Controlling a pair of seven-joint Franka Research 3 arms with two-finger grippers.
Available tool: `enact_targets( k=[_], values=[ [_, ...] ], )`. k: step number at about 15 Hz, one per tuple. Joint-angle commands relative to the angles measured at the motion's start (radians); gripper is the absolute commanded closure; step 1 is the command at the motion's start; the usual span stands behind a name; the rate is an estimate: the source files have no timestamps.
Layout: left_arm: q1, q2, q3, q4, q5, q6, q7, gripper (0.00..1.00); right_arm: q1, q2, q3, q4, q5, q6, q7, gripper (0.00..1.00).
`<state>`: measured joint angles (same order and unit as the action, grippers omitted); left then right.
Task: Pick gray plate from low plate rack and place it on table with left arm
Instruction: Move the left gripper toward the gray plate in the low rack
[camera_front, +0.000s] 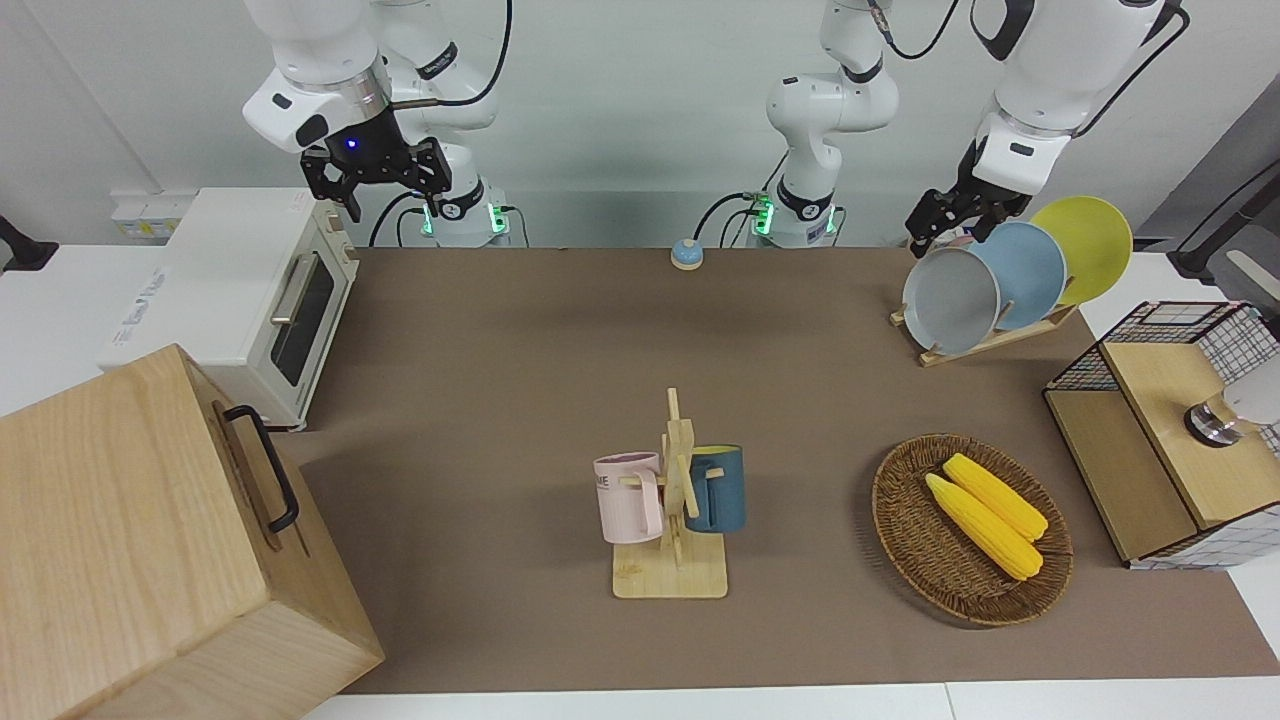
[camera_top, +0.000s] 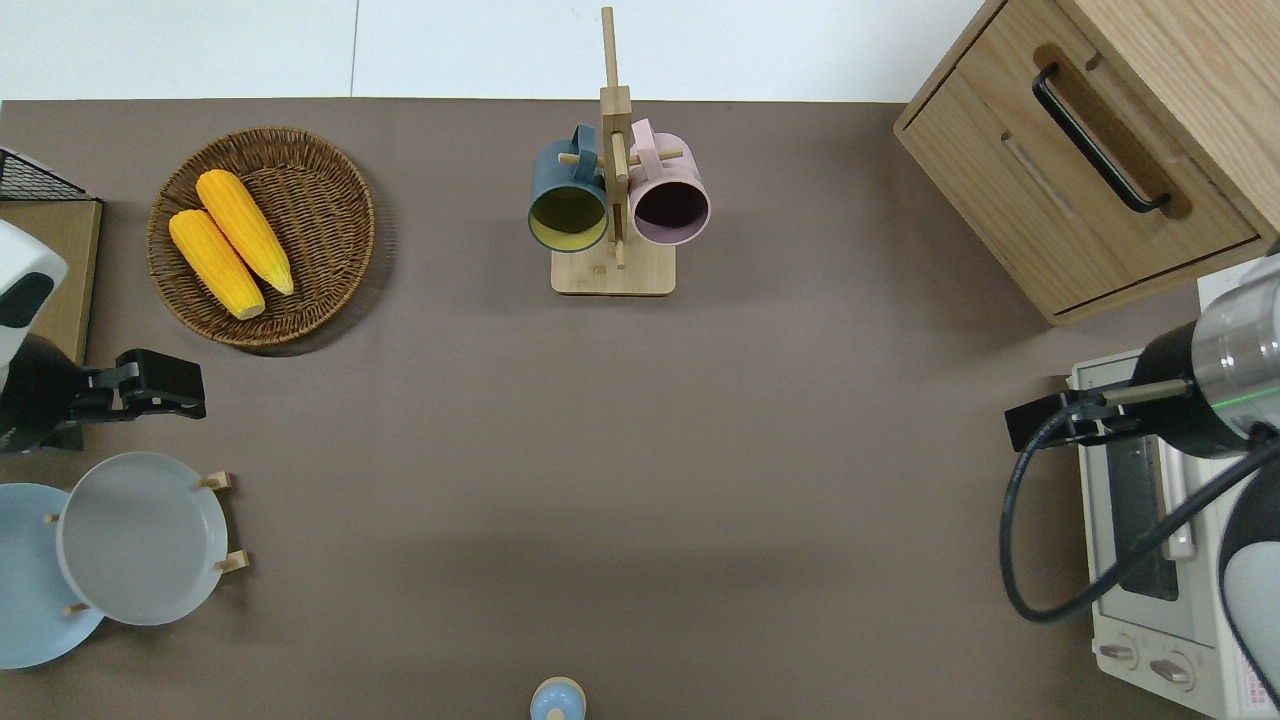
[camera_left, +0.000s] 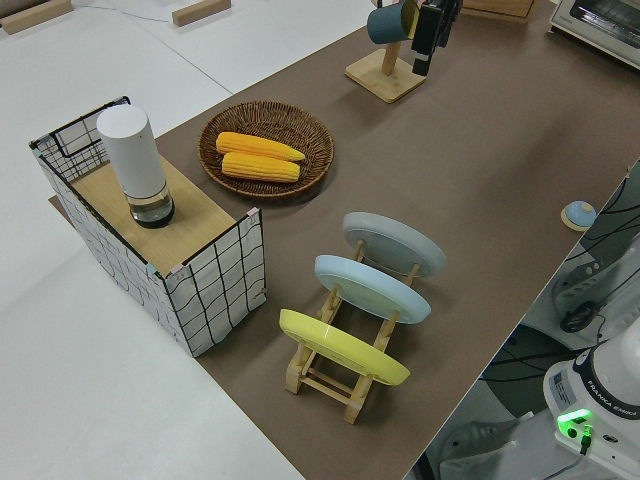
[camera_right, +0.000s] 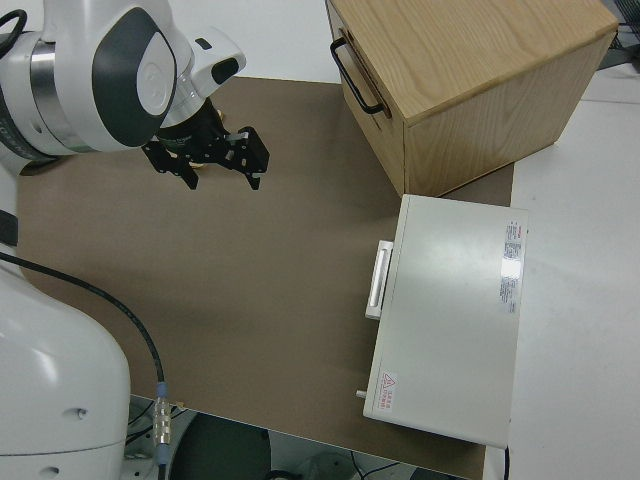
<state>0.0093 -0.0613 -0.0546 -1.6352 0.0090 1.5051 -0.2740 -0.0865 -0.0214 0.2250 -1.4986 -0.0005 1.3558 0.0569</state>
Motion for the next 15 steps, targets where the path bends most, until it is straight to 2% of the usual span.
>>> enact_targets(
  k=[1, 5, 11, 15],
  values=[
    [0.000, 0.018, -0.002, 0.032, -0.006, -0.026, -0.007, 0.01, -0.015, -0.005, 0.007, 0.006, 0.004, -0.015, -0.003, 0.011],
    [-0.002, 0.015, -0.002, 0.015, 0.014, -0.026, 0.006, 0.01, -0.015, -0.005, 0.007, 0.006, 0.004, -0.015, -0.003, 0.011],
    [-0.034, -0.025, -0.002, -0.124, 0.201, -0.006, 0.045, 0.01, -0.015, -0.005, 0.007, 0.006, 0.004, -0.015, -0.003, 0.011],
    [-0.035, -0.071, 0.004, -0.241, 0.317, 0.014, 0.140, 0.01, -0.015, -0.005, 0.007, 0.006, 0.004, -0.015, -0.002, 0.013]
  ],
)
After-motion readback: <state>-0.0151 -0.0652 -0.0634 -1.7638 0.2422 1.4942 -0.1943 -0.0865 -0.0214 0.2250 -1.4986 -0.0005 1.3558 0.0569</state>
